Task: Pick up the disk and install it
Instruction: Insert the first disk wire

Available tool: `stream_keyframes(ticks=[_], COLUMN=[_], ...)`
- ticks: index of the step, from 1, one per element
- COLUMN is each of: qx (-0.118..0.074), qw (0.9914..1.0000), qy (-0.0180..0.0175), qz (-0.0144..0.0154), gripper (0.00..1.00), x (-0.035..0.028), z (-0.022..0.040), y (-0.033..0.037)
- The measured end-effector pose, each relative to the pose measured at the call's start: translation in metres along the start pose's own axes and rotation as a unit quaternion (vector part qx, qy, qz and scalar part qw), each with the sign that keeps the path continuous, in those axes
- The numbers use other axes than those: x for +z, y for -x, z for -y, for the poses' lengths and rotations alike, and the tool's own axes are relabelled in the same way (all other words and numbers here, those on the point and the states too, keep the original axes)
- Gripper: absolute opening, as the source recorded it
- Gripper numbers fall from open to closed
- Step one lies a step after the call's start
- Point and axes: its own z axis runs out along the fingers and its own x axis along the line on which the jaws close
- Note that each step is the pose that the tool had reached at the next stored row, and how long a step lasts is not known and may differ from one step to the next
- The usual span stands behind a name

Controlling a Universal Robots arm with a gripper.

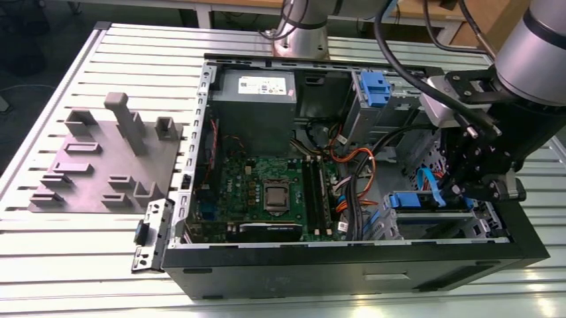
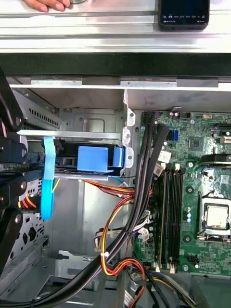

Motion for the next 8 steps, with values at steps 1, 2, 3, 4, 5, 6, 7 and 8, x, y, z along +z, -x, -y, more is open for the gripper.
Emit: stream_keyframes(ticks=[1,2,3,4,5,6,7,8], qx=[0.000,0.000,0.000,0.000,0.000,0.000,0.000,0.000], qw=[1.00000,0.99999,0.99998,0.99997,0.99996,0.99995,0.99994,0.99994], qy=[-0.0023,-0.0043,-0.0061,-0.0077,-0.0091,-0.0100,-0.0107,-0.0112], qz=[0.0000,-0.0003,-0.0003,-0.0003,-0.0003,-0.0004,-0.0003,-0.0003], gripper=[0.16,0.16,0.16,0.16,0.16,0.16,0.16,0.16], x=[0.0005,0.0006,0.0008,0.0011,0.0015,0.0017,0.0019,0.0022], z=[-0.0007,-0.0013,-0.0018,-0.0023,-0.0029,-0.0037,-0.0045,-0.0054], y=[-0.0003,-0.0005,-0.0006,-0.0007,-0.0008,-0.0008,-0.0008,-0.0008])
